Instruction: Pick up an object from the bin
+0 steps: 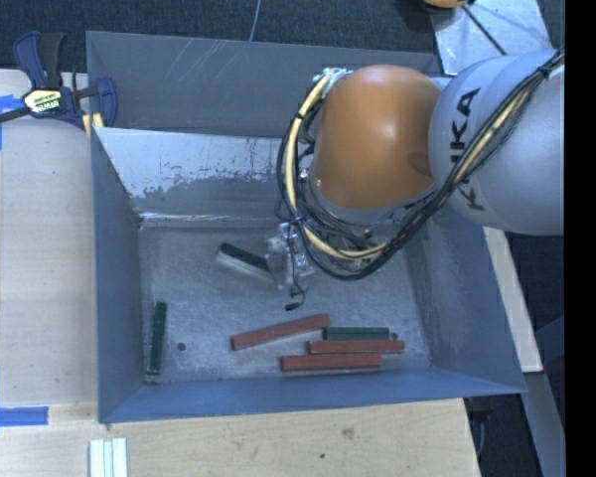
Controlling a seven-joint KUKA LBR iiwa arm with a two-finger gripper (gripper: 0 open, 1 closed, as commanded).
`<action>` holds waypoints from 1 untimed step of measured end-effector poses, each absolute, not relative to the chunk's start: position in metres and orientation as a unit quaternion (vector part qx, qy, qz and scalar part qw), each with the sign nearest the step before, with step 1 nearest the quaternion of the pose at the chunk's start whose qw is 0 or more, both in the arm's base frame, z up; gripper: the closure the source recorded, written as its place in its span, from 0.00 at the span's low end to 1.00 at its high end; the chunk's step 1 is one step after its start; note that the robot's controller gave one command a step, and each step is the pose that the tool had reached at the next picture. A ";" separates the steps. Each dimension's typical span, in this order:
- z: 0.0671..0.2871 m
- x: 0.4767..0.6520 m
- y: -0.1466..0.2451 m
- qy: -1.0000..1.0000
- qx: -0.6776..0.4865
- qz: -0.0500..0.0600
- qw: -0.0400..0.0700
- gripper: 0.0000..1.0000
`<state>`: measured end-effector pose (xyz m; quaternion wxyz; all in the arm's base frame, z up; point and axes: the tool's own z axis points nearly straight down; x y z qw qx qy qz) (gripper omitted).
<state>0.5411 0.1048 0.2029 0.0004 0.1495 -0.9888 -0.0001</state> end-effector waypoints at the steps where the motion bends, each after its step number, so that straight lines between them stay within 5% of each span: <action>1: 0.135 0.546 0.092 -0.994 0.106 0.000 0.001 0.00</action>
Offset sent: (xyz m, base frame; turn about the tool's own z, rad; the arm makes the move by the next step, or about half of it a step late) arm 0.0000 0.0000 0.0000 0.0000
